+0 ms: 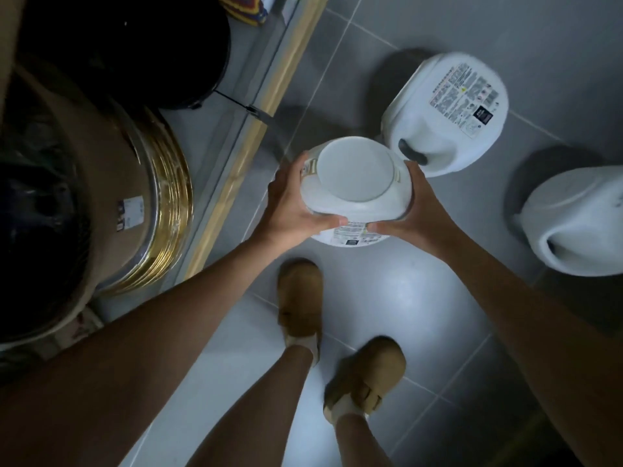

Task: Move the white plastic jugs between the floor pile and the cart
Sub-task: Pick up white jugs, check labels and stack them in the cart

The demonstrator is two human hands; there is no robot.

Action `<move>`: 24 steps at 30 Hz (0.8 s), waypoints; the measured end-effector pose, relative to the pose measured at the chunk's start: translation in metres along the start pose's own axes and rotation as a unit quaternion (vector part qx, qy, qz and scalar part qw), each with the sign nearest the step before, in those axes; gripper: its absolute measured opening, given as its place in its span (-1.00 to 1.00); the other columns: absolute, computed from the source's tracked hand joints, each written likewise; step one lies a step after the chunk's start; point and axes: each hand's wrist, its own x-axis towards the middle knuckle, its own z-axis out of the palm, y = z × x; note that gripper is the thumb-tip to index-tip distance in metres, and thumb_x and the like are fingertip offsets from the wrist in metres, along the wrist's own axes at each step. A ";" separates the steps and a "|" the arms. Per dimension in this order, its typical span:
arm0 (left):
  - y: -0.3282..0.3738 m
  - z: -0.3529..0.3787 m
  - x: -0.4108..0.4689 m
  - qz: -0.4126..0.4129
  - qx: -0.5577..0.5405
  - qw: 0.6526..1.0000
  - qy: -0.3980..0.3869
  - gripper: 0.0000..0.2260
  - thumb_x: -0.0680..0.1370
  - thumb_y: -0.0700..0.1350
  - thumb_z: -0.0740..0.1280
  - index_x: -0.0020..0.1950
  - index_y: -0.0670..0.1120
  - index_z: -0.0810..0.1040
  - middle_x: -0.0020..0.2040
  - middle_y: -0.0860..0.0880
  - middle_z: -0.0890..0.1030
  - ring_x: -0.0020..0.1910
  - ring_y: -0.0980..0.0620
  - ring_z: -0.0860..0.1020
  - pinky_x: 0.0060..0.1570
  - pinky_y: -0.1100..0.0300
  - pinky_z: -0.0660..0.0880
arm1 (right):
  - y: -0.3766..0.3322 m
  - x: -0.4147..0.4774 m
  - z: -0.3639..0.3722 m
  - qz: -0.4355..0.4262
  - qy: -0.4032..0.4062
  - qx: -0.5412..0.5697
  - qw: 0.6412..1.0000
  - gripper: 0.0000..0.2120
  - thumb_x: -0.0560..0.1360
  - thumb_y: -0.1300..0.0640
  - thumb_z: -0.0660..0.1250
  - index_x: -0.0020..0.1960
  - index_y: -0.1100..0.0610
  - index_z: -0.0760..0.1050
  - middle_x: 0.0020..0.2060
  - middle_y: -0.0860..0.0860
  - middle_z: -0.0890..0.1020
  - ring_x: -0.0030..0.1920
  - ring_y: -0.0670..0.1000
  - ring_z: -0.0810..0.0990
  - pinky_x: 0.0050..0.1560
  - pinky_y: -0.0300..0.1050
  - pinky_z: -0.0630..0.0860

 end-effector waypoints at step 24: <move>0.232 -0.166 -0.348 -0.073 -0.160 0.976 0.128 -0.04 0.14 0.32 0.45 0.47 0.06 0.24 0.33 0.00 0.39 0.32 0.01 0.34 0.31 -0.03 0.38 | -0.322 -0.285 -0.066 0.000 -0.152 -0.060 0.987 -0.15 0.25 0.18 0.62 0.41 0.10 0.25 0.14 -0.06 0.49 0.14 -0.15 0.50 -0.03 -0.37 0.55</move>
